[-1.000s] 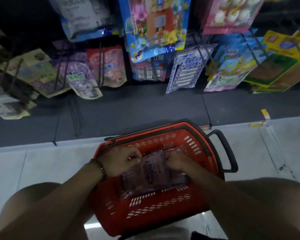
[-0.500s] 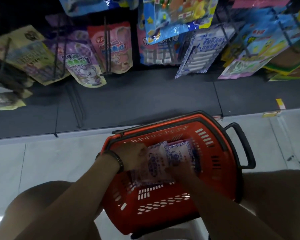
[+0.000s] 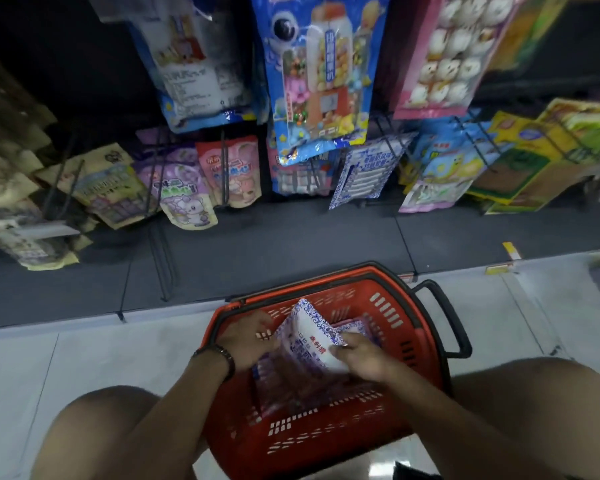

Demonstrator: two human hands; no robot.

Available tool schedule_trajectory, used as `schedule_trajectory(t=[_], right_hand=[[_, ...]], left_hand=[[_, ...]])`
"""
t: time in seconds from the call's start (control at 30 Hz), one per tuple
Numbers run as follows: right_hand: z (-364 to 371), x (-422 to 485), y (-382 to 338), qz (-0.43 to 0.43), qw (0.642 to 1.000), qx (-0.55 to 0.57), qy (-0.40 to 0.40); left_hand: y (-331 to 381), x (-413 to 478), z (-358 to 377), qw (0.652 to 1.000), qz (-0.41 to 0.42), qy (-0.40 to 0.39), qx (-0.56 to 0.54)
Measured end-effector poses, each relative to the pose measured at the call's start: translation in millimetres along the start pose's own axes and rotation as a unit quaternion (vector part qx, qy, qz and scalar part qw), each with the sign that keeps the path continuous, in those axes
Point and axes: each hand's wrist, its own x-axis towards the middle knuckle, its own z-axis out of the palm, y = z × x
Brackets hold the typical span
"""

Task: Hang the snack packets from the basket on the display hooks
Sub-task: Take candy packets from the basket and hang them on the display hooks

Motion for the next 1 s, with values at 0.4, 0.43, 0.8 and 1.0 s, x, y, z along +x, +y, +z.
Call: schedule_trajectory(t=[0.4,0.43,0.8,1.0], right_hand=[[-92,-140,-113,-0.248,0.961,-0.123,0.004],[-96,-148,-119,-0.264,0.959,-0.095,0.046],[-92,-174,-113,-0.306,0.920,0.233,0.070],[-91,-184,-122,-0.323,0.900,0.272,0.108]], left_hand=[[68,-100,-16,0.949,0.194,0.074,-0.238],[73,-109,-20,0.943,0.202,0.087,-0.250],[132,-165,-22,0.866,0.214,0.197,-0.406],[153,-174,-29,0.876,0.188,0.249,-0.369]])
